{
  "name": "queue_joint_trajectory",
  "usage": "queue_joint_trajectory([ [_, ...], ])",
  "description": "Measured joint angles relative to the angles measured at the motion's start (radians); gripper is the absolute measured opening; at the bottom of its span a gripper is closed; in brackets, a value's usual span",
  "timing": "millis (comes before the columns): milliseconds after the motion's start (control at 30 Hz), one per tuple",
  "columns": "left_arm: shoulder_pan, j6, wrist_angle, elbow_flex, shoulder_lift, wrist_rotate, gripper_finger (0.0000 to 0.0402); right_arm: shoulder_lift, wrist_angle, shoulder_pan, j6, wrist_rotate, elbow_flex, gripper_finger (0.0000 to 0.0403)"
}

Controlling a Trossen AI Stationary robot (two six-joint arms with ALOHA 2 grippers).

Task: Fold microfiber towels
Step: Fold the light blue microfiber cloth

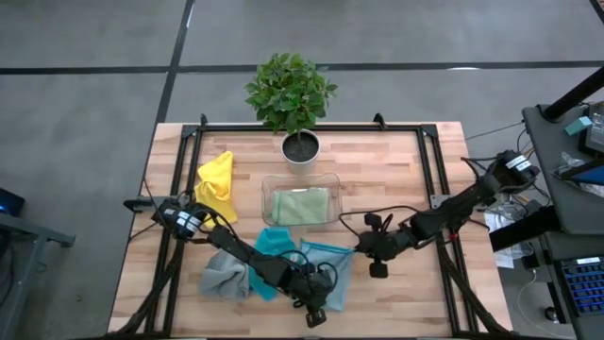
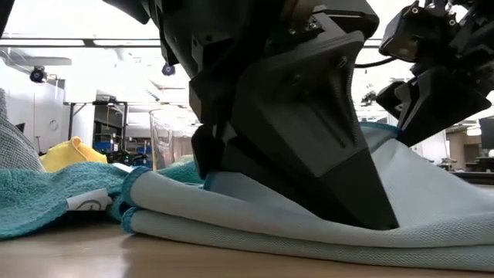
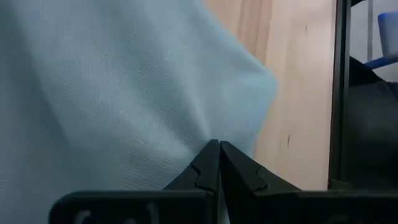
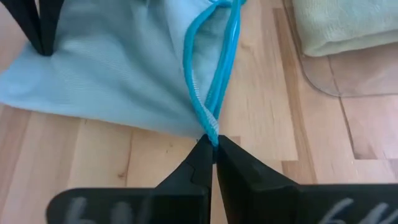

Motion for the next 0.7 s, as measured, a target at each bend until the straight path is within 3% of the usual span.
queue_joint_trajectory([
  [167,0.0,0.004,0.015,0.0,0.0,0.012,0.0,0.002,-0.003,-0.002,0.031,0.011,-0.01,0.0023],
  [500,-0.002,0.008,0.06,0.0,-0.01,0.018,0.0,-0.001,-0.011,-0.059,0.066,0.021,-0.022,0.0135],
  [700,-0.001,0.078,0.033,-0.003,-0.103,0.014,0.0,-0.038,-0.023,-0.066,0.065,0.022,-0.023,0.0162],
])
